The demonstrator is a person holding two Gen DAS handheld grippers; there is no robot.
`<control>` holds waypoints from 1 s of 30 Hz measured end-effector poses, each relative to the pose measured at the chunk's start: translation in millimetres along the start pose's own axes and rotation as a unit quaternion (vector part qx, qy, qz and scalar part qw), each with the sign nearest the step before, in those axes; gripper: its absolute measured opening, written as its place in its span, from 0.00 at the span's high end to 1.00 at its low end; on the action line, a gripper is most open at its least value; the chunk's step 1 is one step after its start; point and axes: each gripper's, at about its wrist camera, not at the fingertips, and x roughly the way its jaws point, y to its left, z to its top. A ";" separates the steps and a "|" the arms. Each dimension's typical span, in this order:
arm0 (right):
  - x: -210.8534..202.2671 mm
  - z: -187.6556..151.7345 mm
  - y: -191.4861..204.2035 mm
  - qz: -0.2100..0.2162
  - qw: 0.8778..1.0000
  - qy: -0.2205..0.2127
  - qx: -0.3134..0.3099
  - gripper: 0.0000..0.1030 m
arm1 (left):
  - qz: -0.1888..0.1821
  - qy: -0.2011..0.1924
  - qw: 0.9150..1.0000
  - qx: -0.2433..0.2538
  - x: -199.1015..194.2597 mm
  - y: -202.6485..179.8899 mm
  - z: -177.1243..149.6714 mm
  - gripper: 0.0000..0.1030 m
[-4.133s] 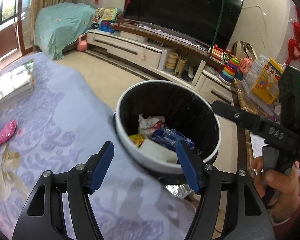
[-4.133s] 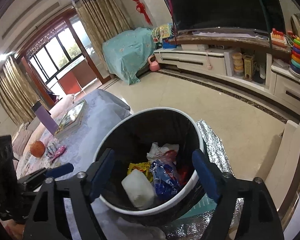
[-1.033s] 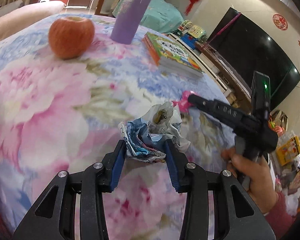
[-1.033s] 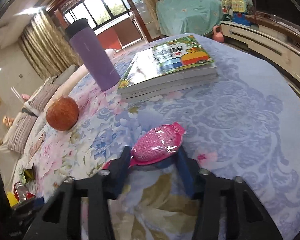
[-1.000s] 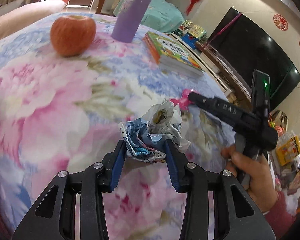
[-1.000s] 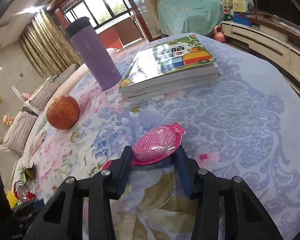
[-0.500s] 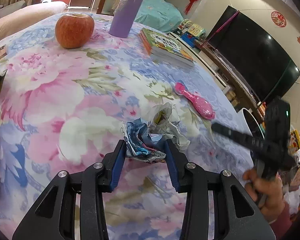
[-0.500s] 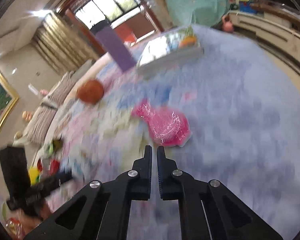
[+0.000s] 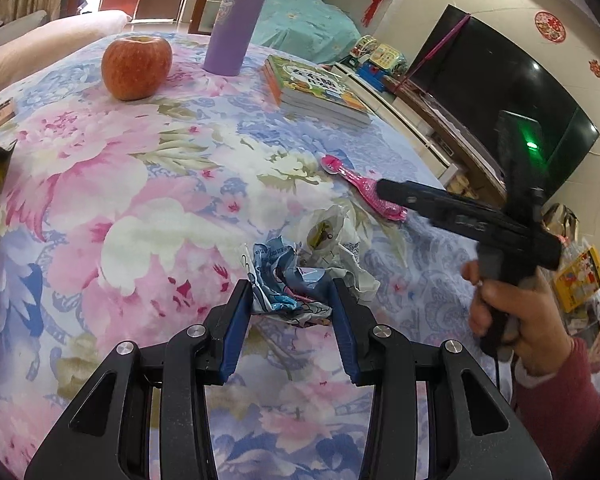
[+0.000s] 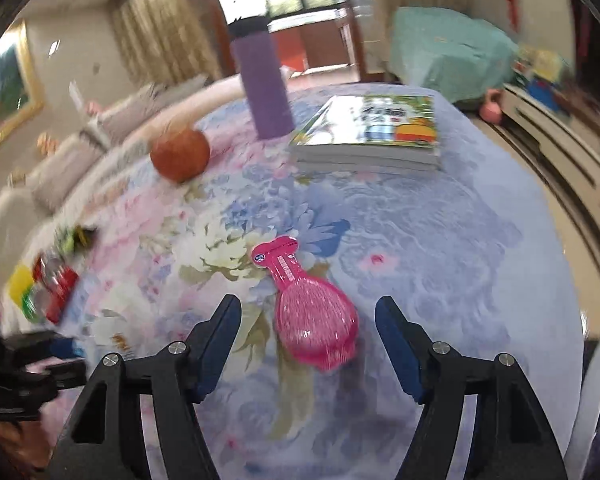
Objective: Collect trash
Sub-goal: 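Grasp the crumpled wrapper with the left tool while the right grasps the pink package, then carry the crumpled wrapper and pink package over the trash bin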
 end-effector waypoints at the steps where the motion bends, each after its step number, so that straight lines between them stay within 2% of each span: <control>1: 4.0 -0.2 0.7 -0.001 1.000 0.007 -0.006 0.33 | 0.002 0.000 1.000 -0.001 -0.8 -0.4 -1.2 0.63; 2: 10.7 -0.9 1.5 -0.002 1.000 0.019 -0.010 0.35 | 0.003 0.000 1.000 -0.002 -1.6 -0.8 -2.4 0.63; 3: 14.8 -3.2 1.4 -0.002 1.000 0.030 -0.010 0.49 | 0.004 0.000 1.000 -0.002 -2.2 -1.7 -3.4 0.63; 4: 16.3 -6.3 0.1 -0.005 0.999 0.034 -0.003 0.54 | 0.004 0.001 1.000 -0.001 -2.9 -3.2 -4.5 0.63; 8: -5.8 -21.2 -10.8 0.002 0.999 0.012 0.043 0.54 | 0.003 0.001 1.000 0.011 -3.9 -14.2 -6.9 0.63; 15: -70.3 -53.0 -28.9 -0.002 0.993 -0.044 0.110 0.54 | -0.017 0.005 0.999 0.040 0.1 -47.5 -12.0 0.63; 30: -146.5 -126.1 -65.0 -0.034 0.975 -0.090 0.199 0.54 | -0.059 0.015 0.989 0.138 15.7 -142.0 -21.6 0.63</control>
